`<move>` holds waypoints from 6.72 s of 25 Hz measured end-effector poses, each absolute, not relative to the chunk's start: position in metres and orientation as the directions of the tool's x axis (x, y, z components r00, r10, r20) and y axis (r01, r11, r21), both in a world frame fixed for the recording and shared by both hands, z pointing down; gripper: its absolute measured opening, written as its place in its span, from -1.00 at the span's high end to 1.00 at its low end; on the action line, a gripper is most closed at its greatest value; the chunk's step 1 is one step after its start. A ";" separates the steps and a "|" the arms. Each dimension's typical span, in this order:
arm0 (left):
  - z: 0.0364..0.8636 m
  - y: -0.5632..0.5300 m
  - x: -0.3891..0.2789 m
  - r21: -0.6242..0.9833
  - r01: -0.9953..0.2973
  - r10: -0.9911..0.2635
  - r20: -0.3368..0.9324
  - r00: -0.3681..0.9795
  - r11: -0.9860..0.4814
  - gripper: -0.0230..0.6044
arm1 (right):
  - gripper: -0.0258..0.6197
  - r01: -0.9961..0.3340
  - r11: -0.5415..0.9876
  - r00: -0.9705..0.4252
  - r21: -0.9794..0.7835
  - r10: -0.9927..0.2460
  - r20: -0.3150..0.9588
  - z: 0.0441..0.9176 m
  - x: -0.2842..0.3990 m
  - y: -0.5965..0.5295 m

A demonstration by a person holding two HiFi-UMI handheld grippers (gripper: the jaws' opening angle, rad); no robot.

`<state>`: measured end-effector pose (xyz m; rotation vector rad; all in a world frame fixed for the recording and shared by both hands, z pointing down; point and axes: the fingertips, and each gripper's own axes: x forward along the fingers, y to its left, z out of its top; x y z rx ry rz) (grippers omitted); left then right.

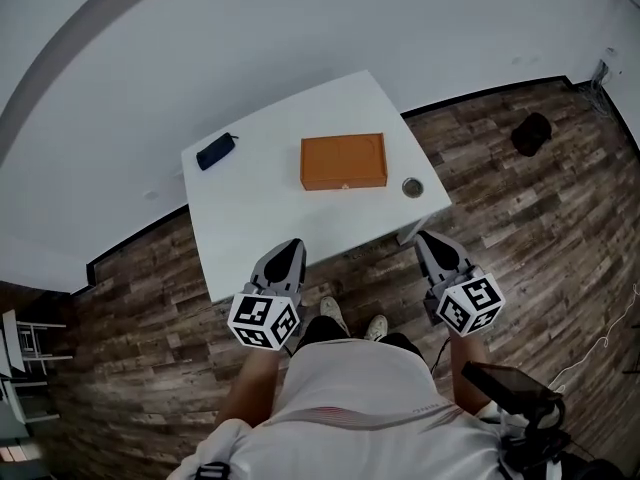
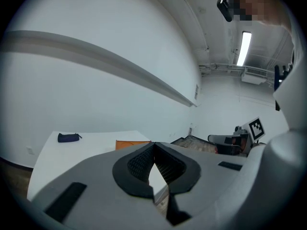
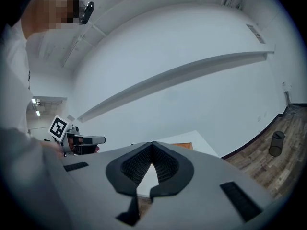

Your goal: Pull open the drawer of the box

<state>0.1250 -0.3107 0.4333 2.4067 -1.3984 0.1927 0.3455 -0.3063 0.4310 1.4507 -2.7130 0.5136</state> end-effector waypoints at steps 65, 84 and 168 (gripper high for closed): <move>0.695 -0.507 0.212 0.372 -0.891 -0.553 0.699 0.454 -0.261 0.38 | 0.92 -0.870 0.392 -0.491 -0.299 -0.738 0.463 0.522 0.383 -0.395; 0.696 -0.507 0.212 0.358 -0.904 -0.543 0.724 0.426 -0.233 0.70 | 0.92 -0.866 0.394 -0.498 -0.307 -0.730 0.469 0.528 0.378 -0.393; 0.407 -0.237 0.016 0.162 -0.869 -0.865 0.117 0.488 -0.468 0.89 | 0.92 -0.830 0.516 -0.551 -0.211 -0.817 0.172 0.432 0.236 -0.235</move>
